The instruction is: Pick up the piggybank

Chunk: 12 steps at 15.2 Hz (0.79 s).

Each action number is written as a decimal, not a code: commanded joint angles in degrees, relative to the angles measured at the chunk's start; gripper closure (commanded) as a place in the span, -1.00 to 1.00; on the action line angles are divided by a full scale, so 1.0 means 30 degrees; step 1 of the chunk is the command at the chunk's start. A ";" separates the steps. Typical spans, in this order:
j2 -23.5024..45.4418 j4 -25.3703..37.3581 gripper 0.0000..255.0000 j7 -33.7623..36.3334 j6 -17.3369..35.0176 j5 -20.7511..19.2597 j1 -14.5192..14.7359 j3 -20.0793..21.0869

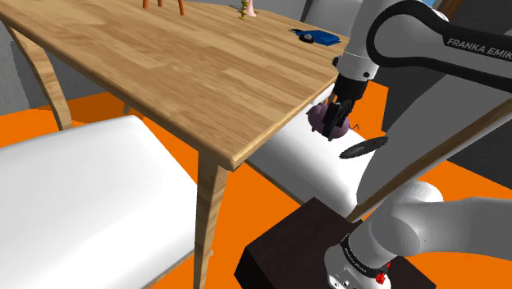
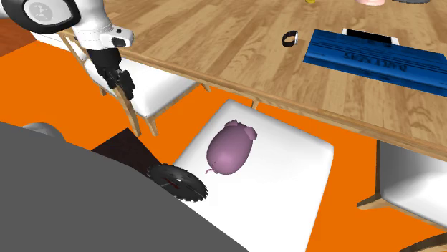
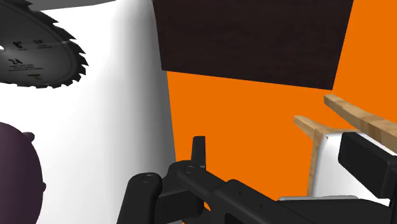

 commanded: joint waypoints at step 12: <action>0.2939 0.0559 -1.00 -0.4881 0.2169 -0.3577 -0.1775 -0.4519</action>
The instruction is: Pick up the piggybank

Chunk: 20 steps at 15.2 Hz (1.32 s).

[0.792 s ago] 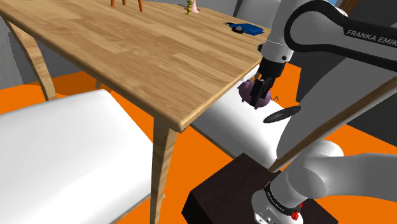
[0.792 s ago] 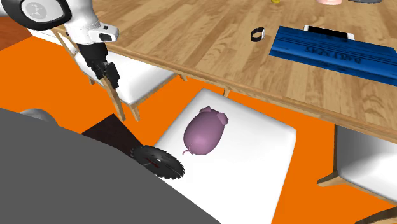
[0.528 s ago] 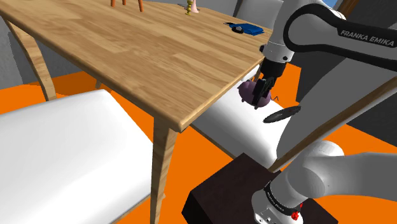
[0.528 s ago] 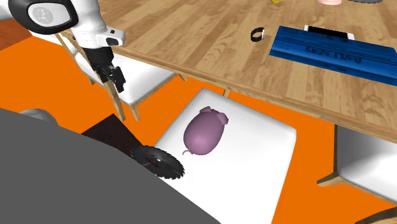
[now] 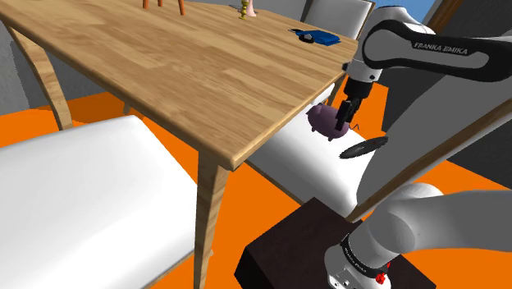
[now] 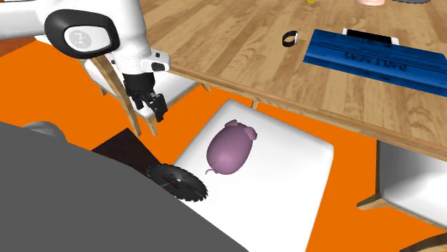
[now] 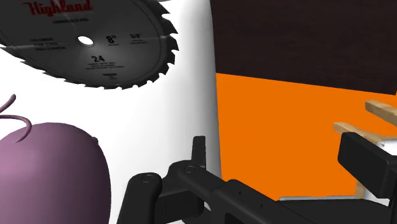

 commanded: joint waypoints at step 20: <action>1.1299 0.7181 -1.00 -0.9361 0.4303 -0.0770 -0.1864 -0.7285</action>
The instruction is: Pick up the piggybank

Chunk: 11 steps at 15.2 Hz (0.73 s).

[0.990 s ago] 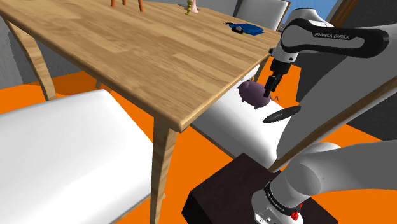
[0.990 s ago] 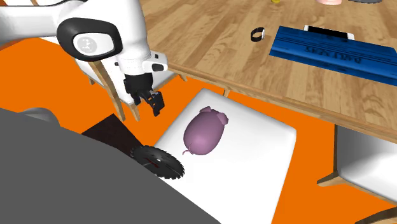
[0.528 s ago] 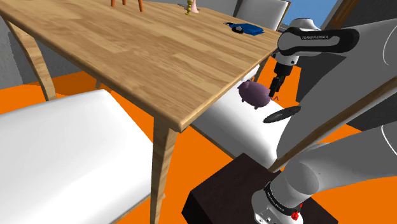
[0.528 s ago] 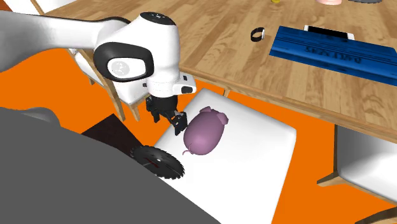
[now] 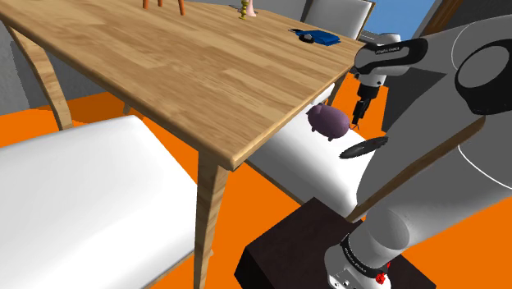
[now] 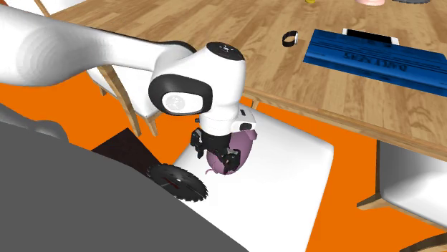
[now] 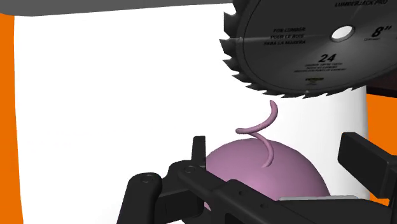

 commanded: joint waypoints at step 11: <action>0.1050 -0.0994 1.00 -0.0249 0.1969 0.0339 -0.0128 -0.0286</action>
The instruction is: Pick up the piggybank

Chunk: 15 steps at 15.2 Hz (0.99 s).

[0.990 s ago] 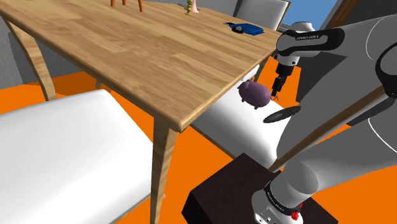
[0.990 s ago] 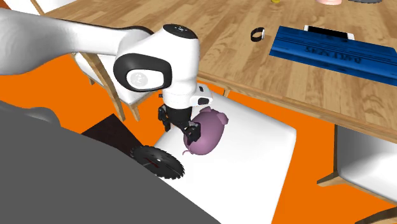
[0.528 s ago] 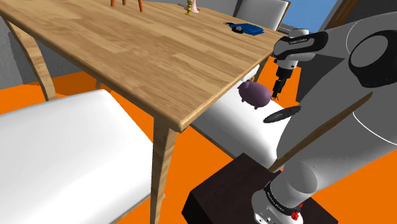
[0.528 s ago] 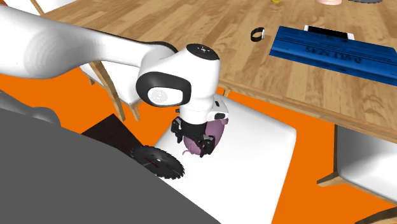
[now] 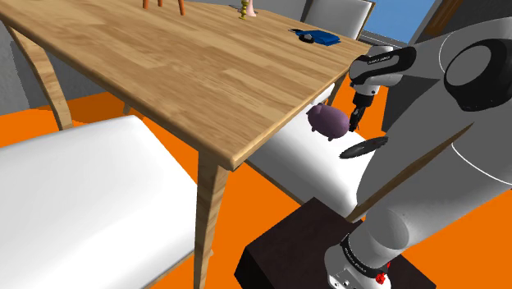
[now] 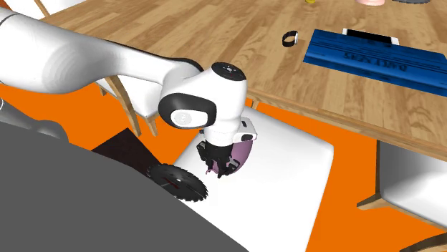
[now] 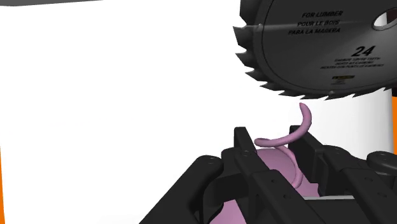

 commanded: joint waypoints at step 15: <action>-0.0614 0.1200 1.00 -0.0030 -0.1745 -0.0185 0.0061 0.0143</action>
